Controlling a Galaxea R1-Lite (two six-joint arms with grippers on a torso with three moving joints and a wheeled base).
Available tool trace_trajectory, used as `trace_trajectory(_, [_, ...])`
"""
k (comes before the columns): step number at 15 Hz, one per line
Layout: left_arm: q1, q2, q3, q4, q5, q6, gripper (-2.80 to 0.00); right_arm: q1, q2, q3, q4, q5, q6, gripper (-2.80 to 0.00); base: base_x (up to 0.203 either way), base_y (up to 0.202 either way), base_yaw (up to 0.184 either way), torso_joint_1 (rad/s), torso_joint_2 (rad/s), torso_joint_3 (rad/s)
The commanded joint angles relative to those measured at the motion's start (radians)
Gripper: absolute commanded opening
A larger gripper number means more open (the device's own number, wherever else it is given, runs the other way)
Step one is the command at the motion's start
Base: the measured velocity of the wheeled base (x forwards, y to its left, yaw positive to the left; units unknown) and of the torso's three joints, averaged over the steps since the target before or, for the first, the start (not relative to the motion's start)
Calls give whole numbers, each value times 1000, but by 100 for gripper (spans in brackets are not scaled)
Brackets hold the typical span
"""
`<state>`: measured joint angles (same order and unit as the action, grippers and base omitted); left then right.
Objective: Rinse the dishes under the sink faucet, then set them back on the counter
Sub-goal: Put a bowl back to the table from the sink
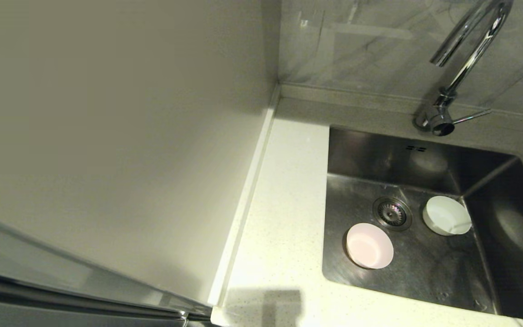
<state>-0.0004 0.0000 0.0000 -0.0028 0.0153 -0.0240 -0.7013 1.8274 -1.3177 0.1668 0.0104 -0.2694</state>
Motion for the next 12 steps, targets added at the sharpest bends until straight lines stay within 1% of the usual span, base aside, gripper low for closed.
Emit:
trace_trajectory(1, [0, -3, 0, 0, 0, -1, -280, 0, 4, -5, 2, 0, -2, 0, 0, 0, 0, 0, 0, 0])
trace_trajectory(5, [0, -3, 0, 0, 0, -1, -280, 0, -15, -6, -39, -1, -1, 0, 0, 0, 0, 0, 0, 0])
trace_trajectory(7, [-1, -3, 0, 0, 0, -1, -280, 10, -67, -8, -46, 2, 18, 0, 0, 0, 0, 0, 0, 0])
trace_trajectory(9, [0, -3, 0, 0, 0, -1, -280, 84, -141, 4, -46, 9, 64, 0, 0, 0, 0, 0, 0, 0])
trace_trajectory(12, [0, -3, 0, 0, 0, -1, -280, 257, -219, 66, -48, 15, 79, 0, 0, 0, 0, 0, 0, 0])
